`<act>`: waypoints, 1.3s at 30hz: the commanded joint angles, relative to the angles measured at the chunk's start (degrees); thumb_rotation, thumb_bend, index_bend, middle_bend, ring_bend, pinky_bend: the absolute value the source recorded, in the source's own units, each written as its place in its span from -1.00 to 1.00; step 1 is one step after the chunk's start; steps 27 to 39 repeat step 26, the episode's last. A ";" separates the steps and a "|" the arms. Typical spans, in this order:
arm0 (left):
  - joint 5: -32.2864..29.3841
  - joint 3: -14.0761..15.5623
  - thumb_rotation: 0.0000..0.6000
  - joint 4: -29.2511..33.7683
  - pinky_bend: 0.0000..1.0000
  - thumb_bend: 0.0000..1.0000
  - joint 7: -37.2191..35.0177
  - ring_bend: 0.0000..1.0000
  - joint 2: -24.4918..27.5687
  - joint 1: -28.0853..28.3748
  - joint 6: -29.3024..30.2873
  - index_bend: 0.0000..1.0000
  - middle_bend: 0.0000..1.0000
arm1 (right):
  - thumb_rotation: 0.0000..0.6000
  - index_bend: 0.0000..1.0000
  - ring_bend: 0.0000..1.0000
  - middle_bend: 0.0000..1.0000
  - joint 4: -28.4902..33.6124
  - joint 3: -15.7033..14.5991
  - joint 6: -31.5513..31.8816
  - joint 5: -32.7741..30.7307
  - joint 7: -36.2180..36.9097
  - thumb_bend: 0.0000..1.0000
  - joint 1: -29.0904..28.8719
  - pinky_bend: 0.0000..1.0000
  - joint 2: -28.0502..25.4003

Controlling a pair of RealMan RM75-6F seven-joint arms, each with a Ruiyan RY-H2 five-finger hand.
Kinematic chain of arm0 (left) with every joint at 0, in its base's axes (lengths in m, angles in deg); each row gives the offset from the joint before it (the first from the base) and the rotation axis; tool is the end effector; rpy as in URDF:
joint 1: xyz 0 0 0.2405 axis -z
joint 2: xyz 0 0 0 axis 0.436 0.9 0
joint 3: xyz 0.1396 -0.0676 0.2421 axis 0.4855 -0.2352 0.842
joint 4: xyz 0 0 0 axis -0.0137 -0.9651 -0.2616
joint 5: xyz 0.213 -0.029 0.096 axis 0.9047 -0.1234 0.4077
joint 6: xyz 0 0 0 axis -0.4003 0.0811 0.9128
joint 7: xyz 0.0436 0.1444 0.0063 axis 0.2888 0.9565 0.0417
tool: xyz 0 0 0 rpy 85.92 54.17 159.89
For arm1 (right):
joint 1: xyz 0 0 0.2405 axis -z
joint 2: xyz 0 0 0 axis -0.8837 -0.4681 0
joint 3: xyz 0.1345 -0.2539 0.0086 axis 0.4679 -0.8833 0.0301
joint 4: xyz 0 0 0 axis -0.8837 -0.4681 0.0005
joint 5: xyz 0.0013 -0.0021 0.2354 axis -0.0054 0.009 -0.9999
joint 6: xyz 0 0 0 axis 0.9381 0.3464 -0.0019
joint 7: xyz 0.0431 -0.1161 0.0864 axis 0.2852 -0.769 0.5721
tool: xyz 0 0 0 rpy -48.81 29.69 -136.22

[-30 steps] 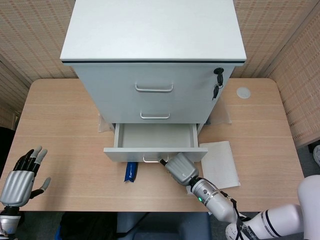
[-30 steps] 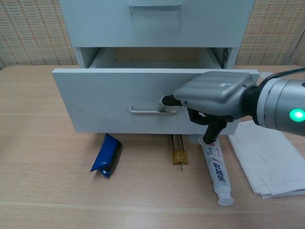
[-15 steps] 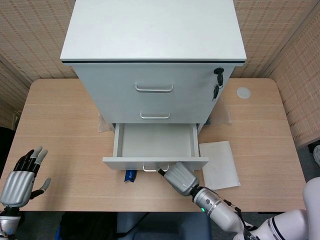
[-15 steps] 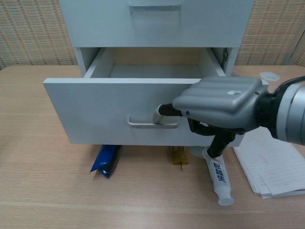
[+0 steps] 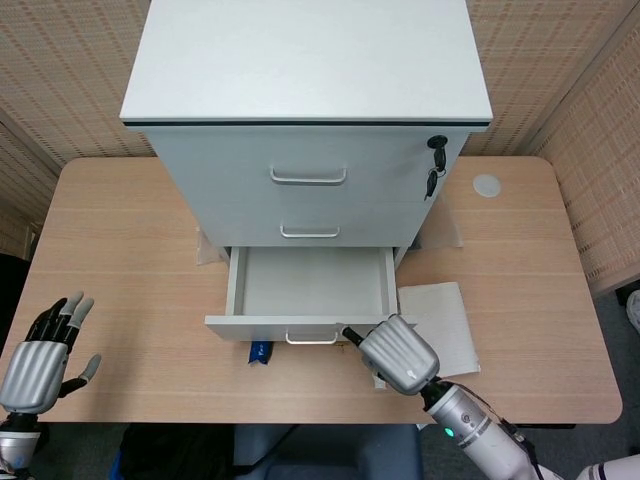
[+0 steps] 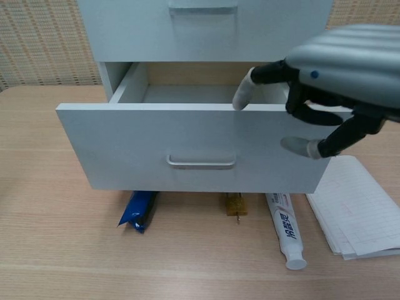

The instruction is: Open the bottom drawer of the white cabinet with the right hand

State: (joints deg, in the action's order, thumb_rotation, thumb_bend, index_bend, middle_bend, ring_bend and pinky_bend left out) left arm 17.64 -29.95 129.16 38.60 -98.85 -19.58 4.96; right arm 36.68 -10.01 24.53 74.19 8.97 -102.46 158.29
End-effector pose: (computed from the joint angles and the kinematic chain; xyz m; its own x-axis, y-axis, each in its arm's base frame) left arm -0.3303 0.1918 0.1281 0.4833 0.0058 0.8754 0.8717 -0.0964 -0.4805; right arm -0.1096 -0.2301 0.0570 0.6000 -0.0124 0.7999 -0.6377 -0.6111 0.4689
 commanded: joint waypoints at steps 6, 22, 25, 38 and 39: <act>-0.40 -0.44 1.00 0.29 -0.74 -0.35 0.36 -0.93 -0.24 0.42 -0.44 -0.89 -0.99 | 1.00 -0.39 0.70 0.62 -6.50 -2.94 18.87 11.97 13.14 -0.34 16.50 0.80 -9.45; 0.28 -0.48 1.00 2.97 -0.74 -0.35 3.31 -0.93 -0.96 0.65 -0.08 -0.89 -0.99 | 1.00 -0.80 -0.58 -0.47 -22.77 -0.06 17.58 2.45 29.78 -0.65 28.57 -0.32 -8.91; 0.42 -0.32 1.00 3.08 -0.74 -0.35 3.43 -0.93 -1.16 0.59 -0.05 -0.89 -0.99 | 1.00 -0.86 -0.67 -0.56 -24.45 0.45 16.37 2.18 30.77 -0.66 29.67 -0.42 -7.92; 0.42 -0.27 1.00 3.10 -0.74 -0.35 3.44 -0.93 -1.23 0.53 -0.01 -0.89 -0.99 | 1.00 -0.89 -0.70 -0.60 -24.75 0.72 16.04 2.10 31.11 -0.66 30.08 -0.45 -7.63; 0.42 -0.27 1.00 3.10 -0.74 -0.35 3.44 -0.93 -1.23 0.53 -0.01 -0.89 -0.99 | 1.00 -0.89 -0.70 -0.60 -24.75 0.72 16.04 2.10 31.11 -0.66 30.08 -0.45 -7.63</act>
